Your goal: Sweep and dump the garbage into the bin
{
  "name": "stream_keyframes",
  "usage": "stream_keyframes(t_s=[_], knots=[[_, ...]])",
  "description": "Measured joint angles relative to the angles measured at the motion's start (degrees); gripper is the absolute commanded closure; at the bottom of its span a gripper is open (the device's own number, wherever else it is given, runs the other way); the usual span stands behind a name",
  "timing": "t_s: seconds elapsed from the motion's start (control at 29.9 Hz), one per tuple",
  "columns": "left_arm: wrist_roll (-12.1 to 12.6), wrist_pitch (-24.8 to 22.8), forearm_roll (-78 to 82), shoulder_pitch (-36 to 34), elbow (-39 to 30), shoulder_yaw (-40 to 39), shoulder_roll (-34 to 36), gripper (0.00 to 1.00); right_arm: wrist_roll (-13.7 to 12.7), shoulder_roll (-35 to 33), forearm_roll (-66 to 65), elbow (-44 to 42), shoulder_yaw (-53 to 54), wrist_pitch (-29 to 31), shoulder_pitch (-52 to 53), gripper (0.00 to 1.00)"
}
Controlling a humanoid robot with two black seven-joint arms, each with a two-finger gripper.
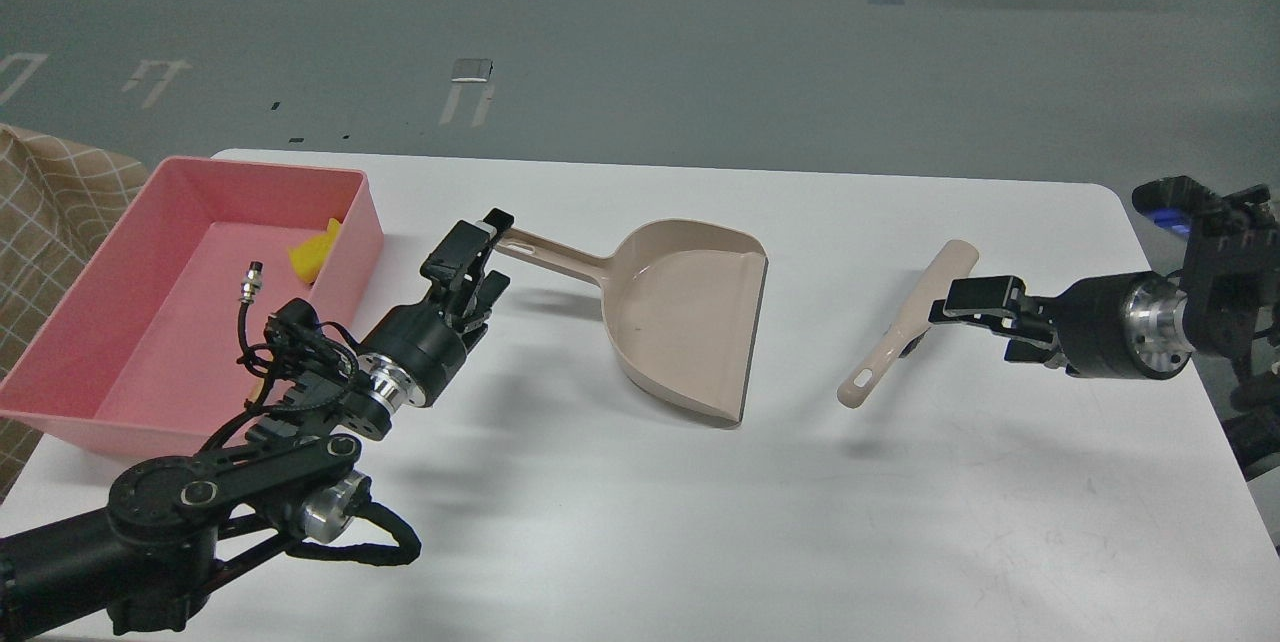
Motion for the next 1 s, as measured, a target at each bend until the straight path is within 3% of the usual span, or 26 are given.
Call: stream_keyframes(t_s=[0.33, 0.6, 0.84, 1.0], knots=[[0.0, -4.0, -0.6, -14.4, 2.5, -1.2, 1.4, 0.02, 0.6, 6.7, 2.2, -1.5, 21.7, 0.0, -0.6, 0.0], [0.0, -16.8, -0.8, -24.3, 9.3, -6.6, -0.6, 0.02, 0.7, 25.8, 5.3, -16.2, 45.7, 0.0, -0.8, 0.0], [0.0, -30.8, -0.9, -25.2, 20.5, -18.2, -8.0, 0.02, 3.3, 40.4, 5.6, -28.3, 63.4, 0.0, -0.3, 0.01], [0.0, -37.0, -2.6, -25.2, 27.6, -21.9, -12.3, 0.02, 4.4, 46.4, 11.5, -36.3, 70.8, 0.0, 0.3, 0.01]])
